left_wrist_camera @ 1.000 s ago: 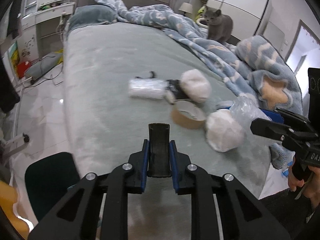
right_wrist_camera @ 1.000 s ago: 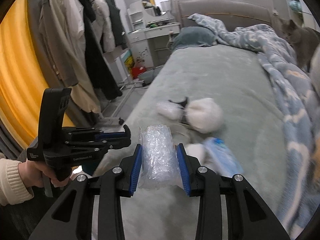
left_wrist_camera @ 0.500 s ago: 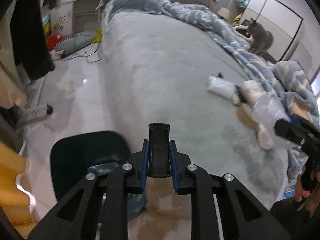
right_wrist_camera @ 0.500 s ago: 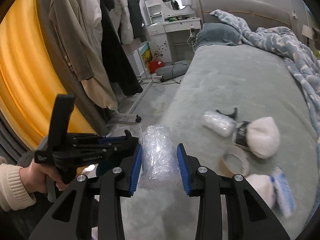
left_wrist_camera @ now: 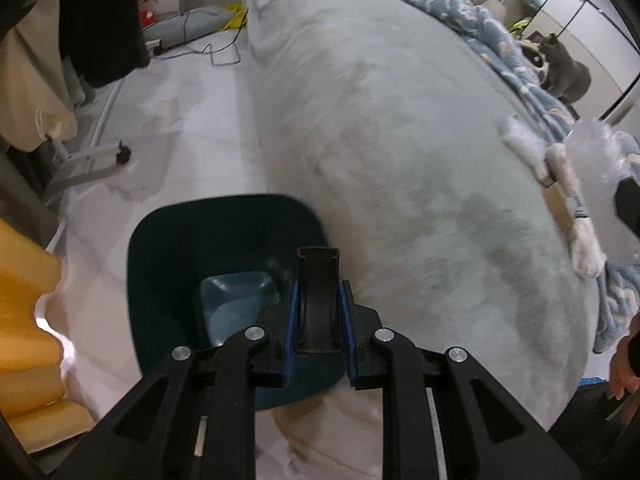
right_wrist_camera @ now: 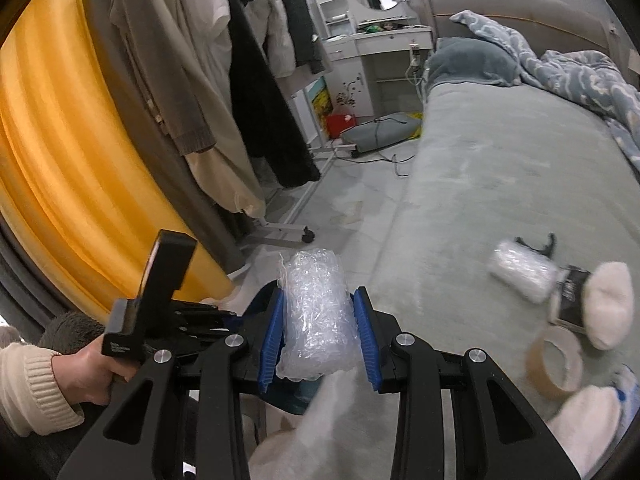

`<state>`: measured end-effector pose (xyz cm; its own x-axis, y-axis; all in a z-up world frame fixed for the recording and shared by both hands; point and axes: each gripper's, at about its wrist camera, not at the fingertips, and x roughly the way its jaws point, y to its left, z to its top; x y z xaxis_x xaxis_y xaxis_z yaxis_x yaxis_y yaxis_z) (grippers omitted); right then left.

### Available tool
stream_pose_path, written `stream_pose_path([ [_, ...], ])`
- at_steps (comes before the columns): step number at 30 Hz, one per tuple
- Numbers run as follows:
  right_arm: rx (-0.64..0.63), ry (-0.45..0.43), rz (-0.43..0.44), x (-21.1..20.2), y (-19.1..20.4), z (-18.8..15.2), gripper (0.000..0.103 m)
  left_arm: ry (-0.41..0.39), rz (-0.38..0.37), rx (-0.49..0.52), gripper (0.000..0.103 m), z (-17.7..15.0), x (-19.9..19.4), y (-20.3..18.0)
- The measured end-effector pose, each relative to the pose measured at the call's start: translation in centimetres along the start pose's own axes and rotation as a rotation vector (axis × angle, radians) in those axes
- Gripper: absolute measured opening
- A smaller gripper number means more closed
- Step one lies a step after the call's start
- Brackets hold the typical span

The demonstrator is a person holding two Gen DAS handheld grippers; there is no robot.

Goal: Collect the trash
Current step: 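Carry the bubble wrap in the right tool over the teal wastebasket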

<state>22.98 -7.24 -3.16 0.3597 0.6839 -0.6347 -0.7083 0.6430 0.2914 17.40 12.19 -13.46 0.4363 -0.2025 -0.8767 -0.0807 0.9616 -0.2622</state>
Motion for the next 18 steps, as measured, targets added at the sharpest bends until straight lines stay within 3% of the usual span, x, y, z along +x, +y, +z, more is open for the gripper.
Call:
stream_pose_path([
  [5,-0.01,0.015,0.03,1.5,0.9,0.5,0.036,0.071,0.049,-0.016,0.021,-0.8,1.1,1.5],
  [13,-0.014,0.047,0.064,3.8,2.4,0.9,0.036,0.125,0.052,-0.059,0.022,-1.4,1.7,3.7],
  [18,-0.006,0.075,0.067,5.4,2.8,0.9,0.036,0.116,0.053,-0.068,0.052,-1.6,1.1,4.6],
])
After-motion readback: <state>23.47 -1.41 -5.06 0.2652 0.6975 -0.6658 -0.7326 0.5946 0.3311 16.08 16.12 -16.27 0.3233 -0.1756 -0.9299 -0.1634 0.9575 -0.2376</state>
